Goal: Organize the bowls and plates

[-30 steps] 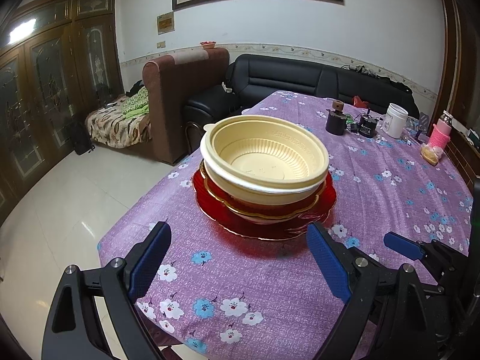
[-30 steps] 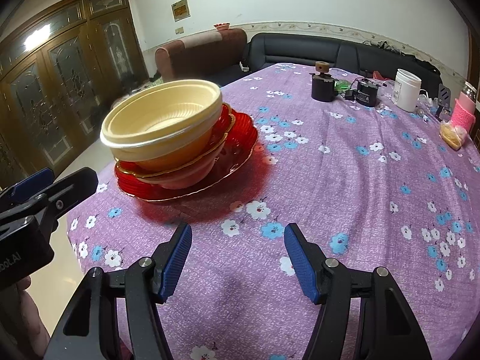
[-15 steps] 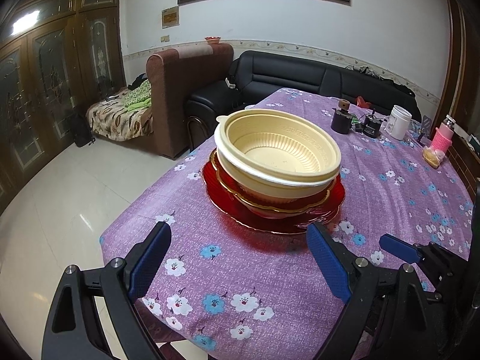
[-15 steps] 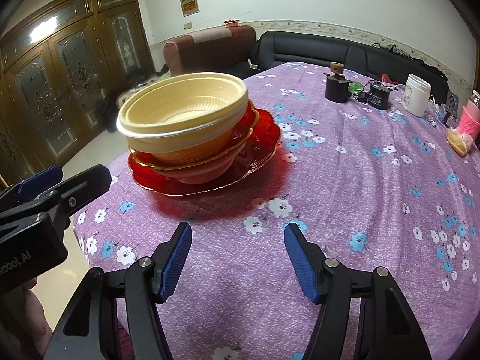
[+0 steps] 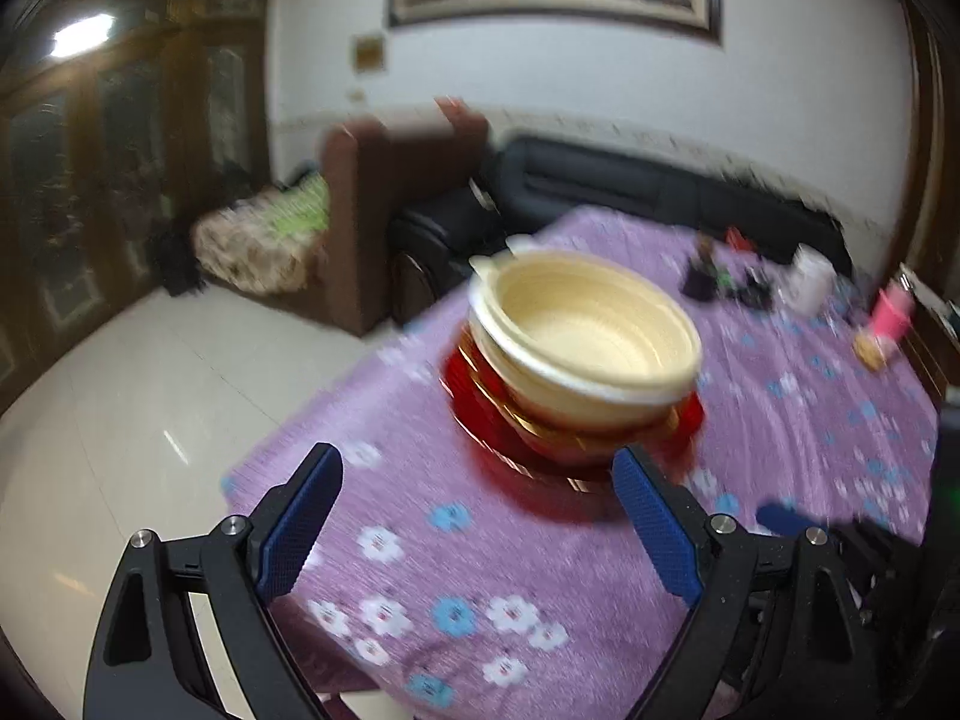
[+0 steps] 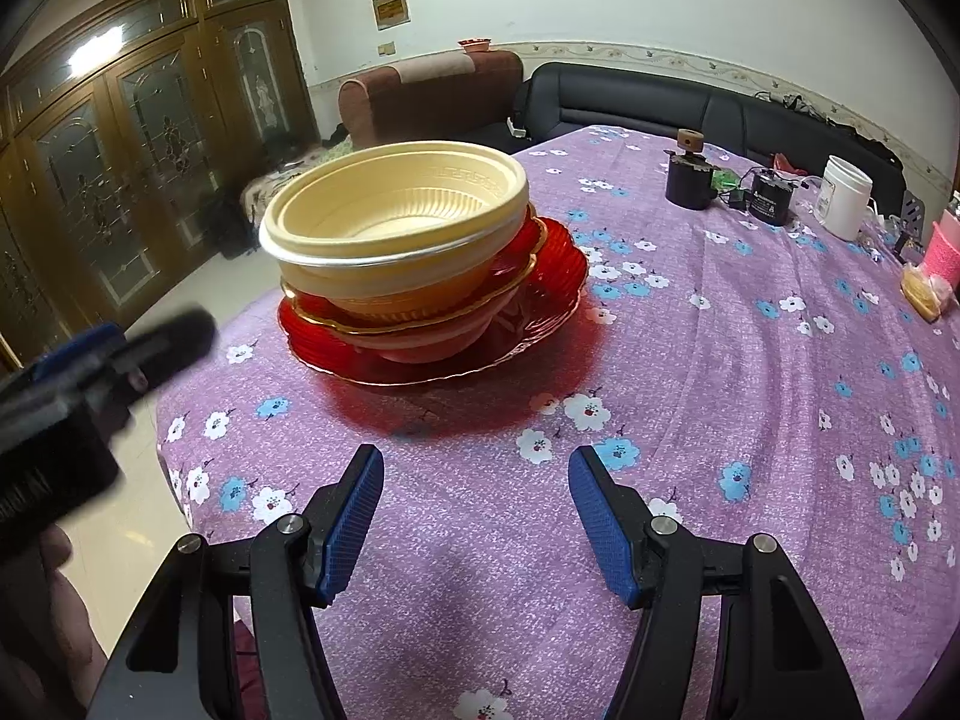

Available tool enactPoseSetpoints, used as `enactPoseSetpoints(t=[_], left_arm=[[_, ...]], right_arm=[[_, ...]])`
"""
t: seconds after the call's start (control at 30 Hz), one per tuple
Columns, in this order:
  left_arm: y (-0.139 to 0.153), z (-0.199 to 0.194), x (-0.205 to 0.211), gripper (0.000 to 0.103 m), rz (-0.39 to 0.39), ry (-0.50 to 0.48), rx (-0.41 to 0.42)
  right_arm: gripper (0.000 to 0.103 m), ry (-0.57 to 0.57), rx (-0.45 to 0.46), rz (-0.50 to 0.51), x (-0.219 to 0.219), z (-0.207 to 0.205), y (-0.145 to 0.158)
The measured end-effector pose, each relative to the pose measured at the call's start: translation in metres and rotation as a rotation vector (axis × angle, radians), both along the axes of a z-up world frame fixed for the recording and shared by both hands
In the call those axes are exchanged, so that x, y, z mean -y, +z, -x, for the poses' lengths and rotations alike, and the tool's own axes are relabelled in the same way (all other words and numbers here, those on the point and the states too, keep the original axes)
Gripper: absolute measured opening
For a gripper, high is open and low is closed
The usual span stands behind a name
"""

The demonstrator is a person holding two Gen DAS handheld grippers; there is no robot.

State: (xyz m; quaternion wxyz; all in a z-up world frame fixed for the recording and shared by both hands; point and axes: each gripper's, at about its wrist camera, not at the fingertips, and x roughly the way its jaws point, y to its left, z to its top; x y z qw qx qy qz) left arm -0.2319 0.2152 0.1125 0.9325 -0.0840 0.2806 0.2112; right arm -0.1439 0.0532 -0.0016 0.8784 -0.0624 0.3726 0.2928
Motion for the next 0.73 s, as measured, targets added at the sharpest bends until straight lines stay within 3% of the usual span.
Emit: enactPoseSetpoints(t=[0.07,0.13,0.27,0.43,0.73], left_arm=[[0.013,0.013,-0.002,0.103,-0.025,0.056,0.075],[0.021,0.022,-0.006,0.103,0.004,0.053,0.127],[0.021,0.011,-0.018,0.103,0.111,-0.028,0.069],[0.019,0.004,-0.014,0.103,0.072,0.0,0.033],[0.034,-0.012,0.025,0.103,-0.013,-0.093,0.048]], right_arm=[[0.069,0.013,0.013,0.001,-0.002,0.003,0.002],[0.069,0.024,0.028,0.008,-0.005,0.006,0.004],[0.069,0.035,0.036,0.004,-0.008,0.008,0.007],[0.069,0.052,0.049,0.008,-0.012,0.007,0.011],[0.069,0.022,0.011,-0.026,0.015,-0.009,0.012]])
